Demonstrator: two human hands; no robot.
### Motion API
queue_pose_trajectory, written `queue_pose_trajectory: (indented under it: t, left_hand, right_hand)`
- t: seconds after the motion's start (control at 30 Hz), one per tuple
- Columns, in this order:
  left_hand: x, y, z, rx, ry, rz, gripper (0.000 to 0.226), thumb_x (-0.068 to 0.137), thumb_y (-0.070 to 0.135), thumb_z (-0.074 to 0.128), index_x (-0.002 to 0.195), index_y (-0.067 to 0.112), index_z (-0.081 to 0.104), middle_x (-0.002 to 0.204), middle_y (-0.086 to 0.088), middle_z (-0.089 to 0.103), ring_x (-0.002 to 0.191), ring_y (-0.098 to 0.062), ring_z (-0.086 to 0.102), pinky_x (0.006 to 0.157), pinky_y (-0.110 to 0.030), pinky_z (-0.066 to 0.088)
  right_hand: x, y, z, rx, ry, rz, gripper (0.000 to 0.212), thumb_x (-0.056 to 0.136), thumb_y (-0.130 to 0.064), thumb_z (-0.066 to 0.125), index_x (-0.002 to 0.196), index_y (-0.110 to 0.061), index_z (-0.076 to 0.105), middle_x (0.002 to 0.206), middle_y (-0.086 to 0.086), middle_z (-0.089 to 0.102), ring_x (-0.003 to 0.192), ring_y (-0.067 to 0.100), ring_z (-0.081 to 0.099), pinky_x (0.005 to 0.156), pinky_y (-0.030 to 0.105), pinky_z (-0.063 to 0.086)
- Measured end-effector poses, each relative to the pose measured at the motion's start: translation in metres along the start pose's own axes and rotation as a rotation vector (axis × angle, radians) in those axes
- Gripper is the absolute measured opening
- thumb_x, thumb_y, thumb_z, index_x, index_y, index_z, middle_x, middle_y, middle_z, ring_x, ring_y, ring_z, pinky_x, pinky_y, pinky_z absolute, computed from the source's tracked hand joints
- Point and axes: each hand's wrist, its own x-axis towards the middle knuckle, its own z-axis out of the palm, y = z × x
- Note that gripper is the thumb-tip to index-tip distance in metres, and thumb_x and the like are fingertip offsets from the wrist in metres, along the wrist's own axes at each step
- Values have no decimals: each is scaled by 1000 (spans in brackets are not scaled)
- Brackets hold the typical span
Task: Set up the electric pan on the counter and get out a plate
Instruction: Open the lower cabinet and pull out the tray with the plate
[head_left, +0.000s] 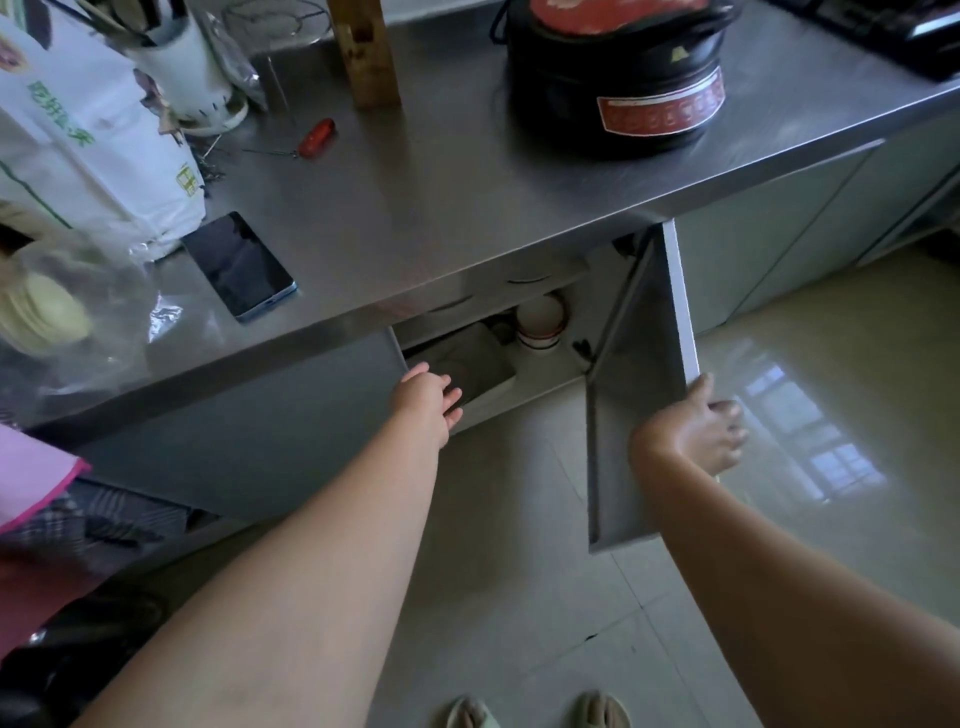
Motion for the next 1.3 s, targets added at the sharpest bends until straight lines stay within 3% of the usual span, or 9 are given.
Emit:
queue_pose_trajectory:
  t: [0.13, 0.27, 0.47, 0.67, 0.73, 0.83, 0.97, 1.1, 1.3]
  left_hand:
    - [-5, -7, 13, 62, -48, 5, 52, 98, -2, 39, 144, 23, 41, 132, -7, 58, 102, -23, 60, 86, -39, 46]
    - [-2, -18, 25, 132, -86, 16, 51, 99, 1, 38, 145, 22, 40, 134, -8, 56, 103, -24, 60, 88, -40, 48]
    - [7, -15, 35, 224, -71, 62, 51, 98, 3, 42, 144, 24, 41, 134, -7, 56, 114, -25, 59, 85, -39, 49]
    - [23, -1, 37, 368, 16, 177, 52, 96, 7, 50, 144, 26, 42, 121, -3, 58, 105, -22, 59, 83, -39, 52]
    - [32, 5, 34, 585, 60, 294, 54, 95, 10, 51, 145, 25, 41, 127, -5, 56, 102, -22, 58, 88, -39, 52]
    - [45, 17, 28, 1301, 135, 488, 58, 94, 12, 48, 149, 23, 31, 154, -5, 32, 128, -29, 48, 101, -39, 45]
    - [55, 30, 25, 1897, 287, 456, 73, 92, 4, 42, 156, 18, 11, 163, -5, 7, 136, -30, 40, 98, -40, 42]
    - [61, 38, 22, 2164, 377, 383, 71, 97, 14, 39, 155, 11, -1, 162, -6, 4, 136, -31, 39, 93, -44, 47]
    - [67, 36, 25, 2265, 457, 464, 57, 100, 14, 33, 153, 9, 16, 158, -7, 21, 136, -34, 36, 103, -46, 41]
  right_hand:
    - [26, 19, 1, -177, 43, -75, 72, 92, -5, 42, 155, -24, 11, 147, 18, 29, 129, 37, 33, 109, 44, 23]
    - [52, 28, 7, -289, 100, -138, 76, 92, -1, 38, 155, -17, -2, 157, 18, 15, 144, 38, 16, 119, 50, 5]
    - [69, 12, 17, -473, 184, -443, 85, 88, -2, 46, 155, -17, -5, 161, 18, -3, 149, 35, 0, 119, 51, -7]
    - [57, -25, 45, -482, 56, -777, 91, 85, -14, 54, 155, -21, -4, 162, 13, -4, 150, 33, -4, 119, 50, -11]
    - [54, -39, 55, -446, -19, -887, 88, 86, -13, 53, 155, -22, 0, 163, 11, 0, 150, 31, -3, 120, 48, -10]
    - [54, -60, 72, -404, -140, -1000, 83, 88, -14, 52, 155, -22, 5, 162, 10, 8, 150, 30, 1, 121, 46, -6]
    - [50, -87, 91, -353, -269, -1084, 82, 86, -21, 58, 155, -23, 12, 160, 9, 15, 149, 30, 6, 122, 45, -4]
    - [35, -111, 103, -342, -353, -1186, 84, 85, -26, 58, 155, -24, 12, 159, 8, 18, 147, 30, 10, 122, 45, 1]
    - [6, -137, 113, -320, -515, -1274, 83, 87, -20, 57, 155, -27, 9, 157, 7, 21, 145, 31, 17, 121, 43, 13]
